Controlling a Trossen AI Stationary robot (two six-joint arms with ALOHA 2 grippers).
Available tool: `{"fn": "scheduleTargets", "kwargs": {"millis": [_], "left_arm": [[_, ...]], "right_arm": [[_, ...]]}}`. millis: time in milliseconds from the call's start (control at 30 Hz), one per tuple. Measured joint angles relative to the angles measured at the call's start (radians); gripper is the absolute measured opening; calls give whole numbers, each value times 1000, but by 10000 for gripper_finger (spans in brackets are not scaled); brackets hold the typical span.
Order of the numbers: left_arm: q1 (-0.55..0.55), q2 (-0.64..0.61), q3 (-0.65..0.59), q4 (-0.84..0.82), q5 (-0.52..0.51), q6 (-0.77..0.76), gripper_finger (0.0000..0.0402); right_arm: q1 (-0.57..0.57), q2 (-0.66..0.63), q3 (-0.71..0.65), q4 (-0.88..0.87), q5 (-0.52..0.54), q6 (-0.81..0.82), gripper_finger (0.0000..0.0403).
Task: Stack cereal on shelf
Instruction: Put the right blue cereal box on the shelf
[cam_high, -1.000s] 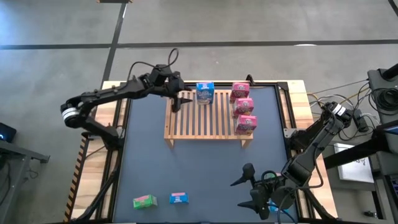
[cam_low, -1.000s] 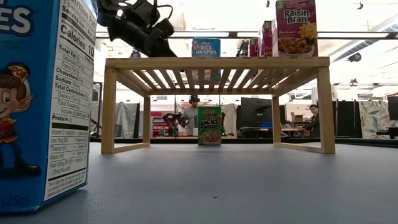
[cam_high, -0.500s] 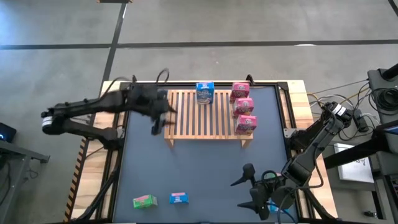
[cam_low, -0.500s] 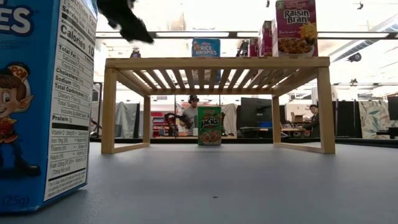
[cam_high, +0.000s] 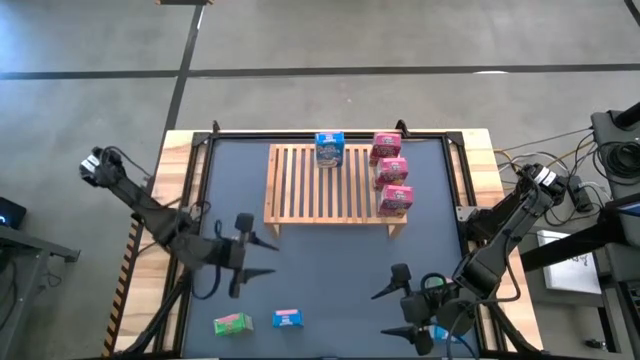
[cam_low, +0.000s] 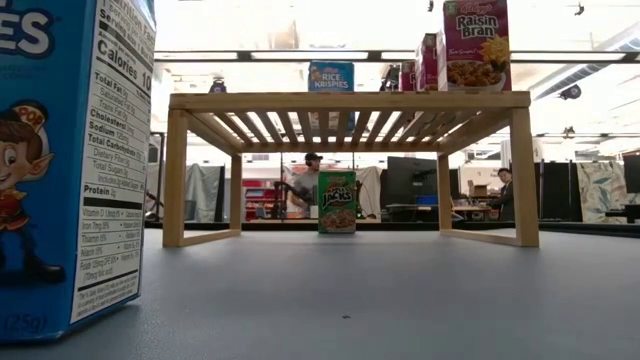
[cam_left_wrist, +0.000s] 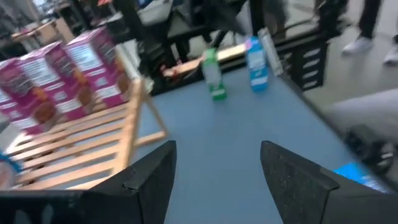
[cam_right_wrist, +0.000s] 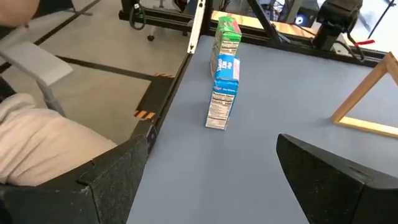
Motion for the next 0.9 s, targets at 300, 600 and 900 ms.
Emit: {"fn": "scheduleTargets", "kwargs": {"millis": [300, 600, 900], "left_arm": [[-5, 64, -70, 205, -1, -21, 216], [-5, 151, -35, 217, -1, -24, 216], [-4, 208, -23, 229, -1, -16, 216]], "right_arm": [[-30, 0, 1, 0, 10, 71, 348], [-5, 0, 81, -59, -6, 144, 347], [33, 0, 235, -358, -75, 399, 331]]}}
